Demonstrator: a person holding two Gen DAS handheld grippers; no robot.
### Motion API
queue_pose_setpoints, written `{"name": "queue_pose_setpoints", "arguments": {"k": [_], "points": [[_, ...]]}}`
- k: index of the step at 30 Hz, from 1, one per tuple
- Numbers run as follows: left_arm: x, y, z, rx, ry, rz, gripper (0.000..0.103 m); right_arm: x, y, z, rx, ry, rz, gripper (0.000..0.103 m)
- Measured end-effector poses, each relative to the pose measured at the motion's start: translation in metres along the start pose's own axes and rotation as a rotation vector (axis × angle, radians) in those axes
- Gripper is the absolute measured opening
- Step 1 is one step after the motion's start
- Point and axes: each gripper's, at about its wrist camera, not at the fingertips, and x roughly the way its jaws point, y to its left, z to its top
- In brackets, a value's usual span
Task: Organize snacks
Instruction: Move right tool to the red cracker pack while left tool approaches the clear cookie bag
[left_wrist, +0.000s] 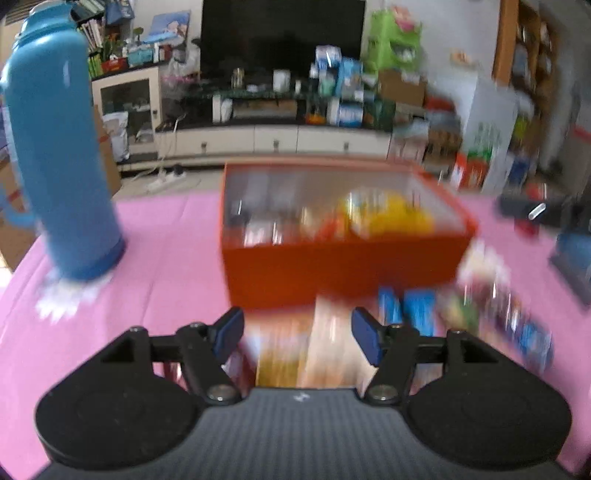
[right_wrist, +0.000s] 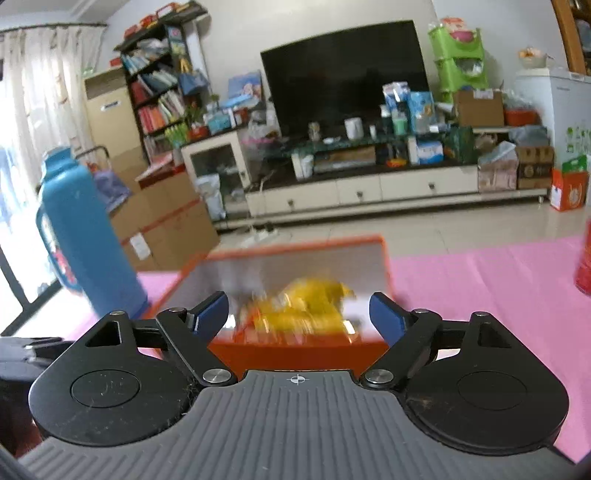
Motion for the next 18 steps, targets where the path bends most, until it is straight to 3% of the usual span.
{"name": "queue_pose_setpoints", "arguments": {"k": [3, 5, 7, 10, 12, 14, 16, 18], "points": [[-0.011, -0.008, -0.027, 0.049, 0.052, -0.008, 0.063, -0.05, -0.026, -0.041, 0.008, 0.018, -0.098, 0.081], [-0.017, -0.013, -0.034, 0.111, 0.039, -0.014, 0.065, -0.077, -0.049, -0.069, 0.043, 0.061, -0.17, 0.082], [-0.015, -0.015, -0.036, 0.152, 0.026, 0.027, 0.066, -0.091, -0.073, -0.09, 0.094, 0.121, -0.214, 0.082], [-0.003, -0.013, -0.032, 0.11, 0.062, 0.014, 0.066, -0.098, -0.105, -0.107, 0.187, 0.174, -0.237, 0.081], [0.007, -0.012, -0.027, 0.066, 0.08, -0.012, 0.066, -0.099, -0.117, -0.109, 0.256, 0.165, -0.22, 0.081], [0.018, -0.019, -0.02, 0.077, 0.082, 0.004, 0.066, -0.094, -0.116, -0.102, 0.311, 0.145, -0.148, 0.081], [0.027, -0.027, -0.016, 0.099, 0.085, 0.026, 0.067, -0.081, -0.105, -0.093, 0.329, 0.134, -0.083, 0.081], [0.034, -0.032, -0.012, 0.087, 0.091, 0.002, 0.067, -0.07, -0.094, -0.091, 0.316, 0.146, -0.057, 0.081]]}}
